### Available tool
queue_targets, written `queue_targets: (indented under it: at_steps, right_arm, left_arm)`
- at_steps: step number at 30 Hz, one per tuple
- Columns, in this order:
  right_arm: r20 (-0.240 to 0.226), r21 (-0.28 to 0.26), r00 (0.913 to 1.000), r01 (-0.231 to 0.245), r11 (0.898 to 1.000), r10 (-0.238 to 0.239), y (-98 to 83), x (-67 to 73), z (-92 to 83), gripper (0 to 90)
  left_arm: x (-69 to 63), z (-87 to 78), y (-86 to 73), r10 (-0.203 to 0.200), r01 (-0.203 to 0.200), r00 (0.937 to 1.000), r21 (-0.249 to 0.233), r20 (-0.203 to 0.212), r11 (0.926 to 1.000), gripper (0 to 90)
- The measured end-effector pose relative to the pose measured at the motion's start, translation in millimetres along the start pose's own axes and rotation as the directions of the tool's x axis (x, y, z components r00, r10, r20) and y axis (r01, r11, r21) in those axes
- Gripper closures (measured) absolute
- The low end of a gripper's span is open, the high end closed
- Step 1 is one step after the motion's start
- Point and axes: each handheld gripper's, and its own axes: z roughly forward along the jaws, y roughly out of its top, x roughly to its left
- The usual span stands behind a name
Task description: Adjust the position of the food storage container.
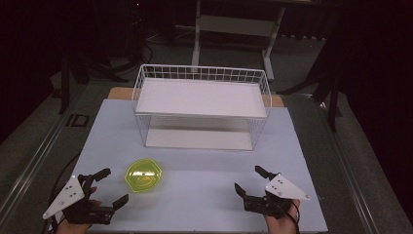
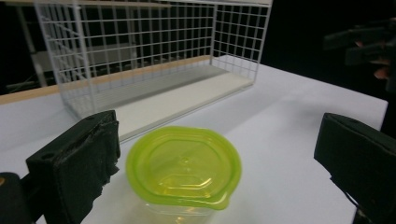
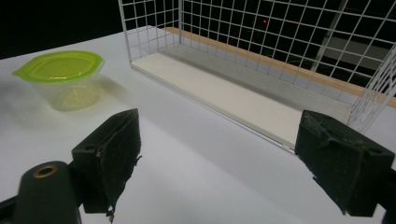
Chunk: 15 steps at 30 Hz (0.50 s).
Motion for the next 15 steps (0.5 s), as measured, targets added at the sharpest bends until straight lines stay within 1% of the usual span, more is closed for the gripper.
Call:
queue_targets:
  at_steps: [2,3,4,5,6,7,8,9,10,11,13,14,15]
  right_arm:
    - [0.002,-0.01,1.0,-0.007,1.0,0.007,0.5,-1.0,-1.8,14.4]
    - [0.001,-0.009,0.9999,-0.01,1.0,0.01,0.6,-1.5,-2.0,14.4]
    - [0.006,-0.007,0.9999,-0.011,1.0,0.011,0.5,-1.9,-2.2,14.4]
    - [0.008,-0.008,0.9999,-0.013,1.0,0.013,0.4,-2.1,-2.3,14.4]
    - [0.008,-0.008,0.9999,-0.013,1.0,0.013,0.4,-2.1,-2.3,14.4]
    - [0.006,-0.007,0.9998,-0.021,1.0,0.021,0.3,-1.9,-1.9,14.4]
    - [0.006,-0.007,0.9998,-0.021,1.0,0.021,0.3,-1.9,-1.9,14.4]
    - [0.001,-0.007,0.9997,-0.023,1.0,0.023,0.4,-1.4,-1.5,14.4]
    - [-0.001,-0.006,0.9997,-0.023,1.0,0.023,0.5,-1.0,-1.3,14.4]
    - [-0.001,-0.006,0.9997,-0.023,1.0,0.023,0.5,-1.0,-1.3,14.4]
    - [0.001,-0.009,0.9998,-0.02,1.0,0.02,0.9,0.0,-1.6,14.4]
    - [-0.003,-0.011,0.9997,-0.023,1.0,0.023,1.5,0.5,-1.7,14.4]
    - [-0.002,-0.01,0.9998,-0.022,1.0,0.022,1.7,0.5,-1.5,14.4]
  left_arm:
    - [-2.8,0.0,2.7,0.002,-0.002,0.9998,-0.007,0.018,1.0,1.2]
    - [-6.3,-0.2,6.2,0.021,-0.021,0.9997,-0.013,0.016,0.9997,1.2]
    - [-6.3,-0.2,6.2,0.021,-0.021,0.9997,-0.013,0.016,0.9997,1.2]
    - [-8.2,-0.4,8.3,0.036,-0.036,0.9994,-0.011,0.0,0.9993,1.2]
    - [-9.0,-0.9,10.6,0.037,-0.037,0.9993,-0.013,0.004,0.9992,1.2]
    - [-9.6,-2.2,14.8,0.025,-0.025,0.9997,-0.021,0.004,0.9995,1.1]
    - [-9.6,-2.2,14.8,0.025,-0.025,0.9997,-0.021,0.004,0.9995,1.1]
    - [-8.6,-3.2,17.7,0.003,-0.003,1.0,-0.022,0.006,0.9998,1.1]
    - [-7.4,-4.0,19.6,-0.025,0.025,0.9995,-0.02,0.019,0.9995,1.2]
    - [-6.1,-5.4,21.7,-0.056,0.056,0.9982,-0.026,0.023,0.9981,1.2]
    - [-3.3,-7.8,26.6,-0.103,0.103,0.9945,-0.011,0.019,0.9946,1.2]
    - [-1.8,-10.4,30.8,-0.104,0.104,0.9946,-0.006,0.001,0.9946,1.2]
    - [-1.8,-10.4,30.8,-0.104,0.104,0.9946,-0.006,0.001,0.9946,1.2]
